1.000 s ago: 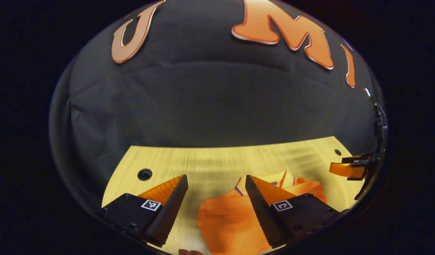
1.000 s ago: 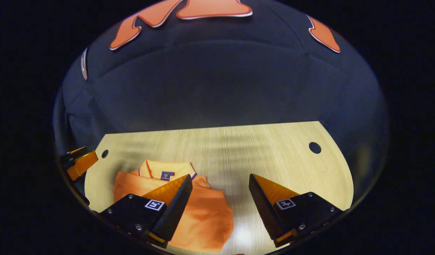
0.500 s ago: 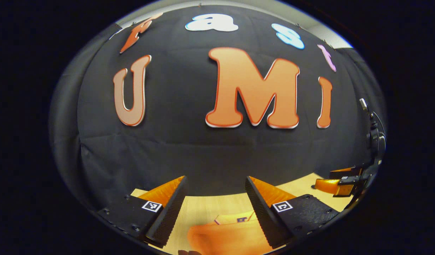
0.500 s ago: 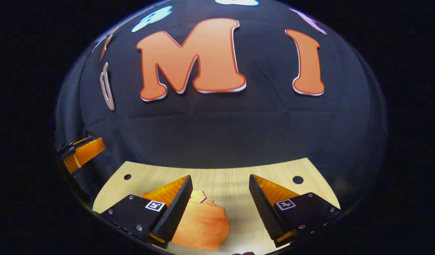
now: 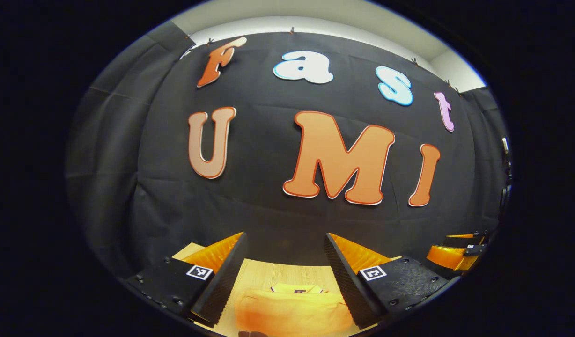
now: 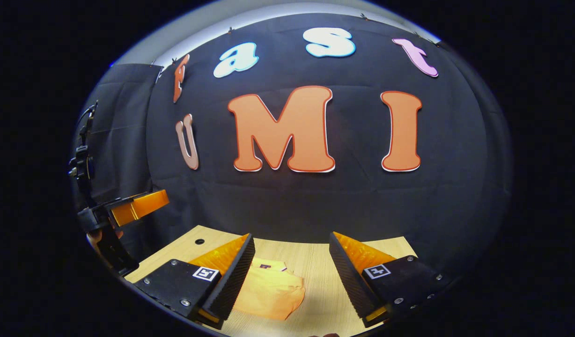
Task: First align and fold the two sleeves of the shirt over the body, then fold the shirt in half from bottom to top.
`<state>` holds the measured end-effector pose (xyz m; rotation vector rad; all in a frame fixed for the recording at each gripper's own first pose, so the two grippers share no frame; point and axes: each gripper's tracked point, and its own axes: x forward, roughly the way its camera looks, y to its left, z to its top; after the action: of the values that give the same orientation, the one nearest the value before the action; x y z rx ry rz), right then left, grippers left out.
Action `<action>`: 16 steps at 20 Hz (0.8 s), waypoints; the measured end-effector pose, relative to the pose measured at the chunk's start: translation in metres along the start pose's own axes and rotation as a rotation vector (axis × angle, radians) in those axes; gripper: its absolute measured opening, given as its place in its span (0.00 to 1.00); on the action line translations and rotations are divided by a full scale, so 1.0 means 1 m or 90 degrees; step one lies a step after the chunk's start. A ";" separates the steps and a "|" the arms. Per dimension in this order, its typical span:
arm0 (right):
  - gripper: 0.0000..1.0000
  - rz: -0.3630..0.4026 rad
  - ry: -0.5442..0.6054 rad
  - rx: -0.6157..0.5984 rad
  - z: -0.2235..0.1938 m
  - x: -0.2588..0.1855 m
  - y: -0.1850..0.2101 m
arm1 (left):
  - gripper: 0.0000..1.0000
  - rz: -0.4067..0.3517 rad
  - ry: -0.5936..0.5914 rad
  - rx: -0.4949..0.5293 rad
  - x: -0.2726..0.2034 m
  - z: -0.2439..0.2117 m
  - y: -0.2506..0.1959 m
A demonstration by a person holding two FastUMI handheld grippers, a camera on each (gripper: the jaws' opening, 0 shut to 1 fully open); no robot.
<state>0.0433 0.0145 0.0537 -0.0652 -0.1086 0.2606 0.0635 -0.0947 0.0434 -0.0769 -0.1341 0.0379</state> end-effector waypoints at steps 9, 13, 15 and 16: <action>0.96 -0.025 -0.046 0.016 0.005 -0.099 0.009 | 0.98 -0.053 0.008 -0.035 -0.081 0.009 -0.022; 0.96 -0.030 -0.039 0.045 -0.010 -0.148 0.016 | 0.98 -0.112 0.034 -0.023 -0.112 0.003 -0.050; 0.96 -0.029 -0.048 0.041 -0.011 -0.169 0.017 | 0.98 -0.141 0.013 -0.027 -0.132 0.015 -0.070; 0.96 -0.034 -0.054 0.034 -0.011 -0.178 0.015 | 0.98 -0.149 -0.005 -0.028 -0.141 0.021 -0.079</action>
<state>-0.1304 -0.0183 0.0239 0.0014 -0.1876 0.2127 -0.0762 -0.1774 0.0515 -0.1051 -0.1517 -0.1986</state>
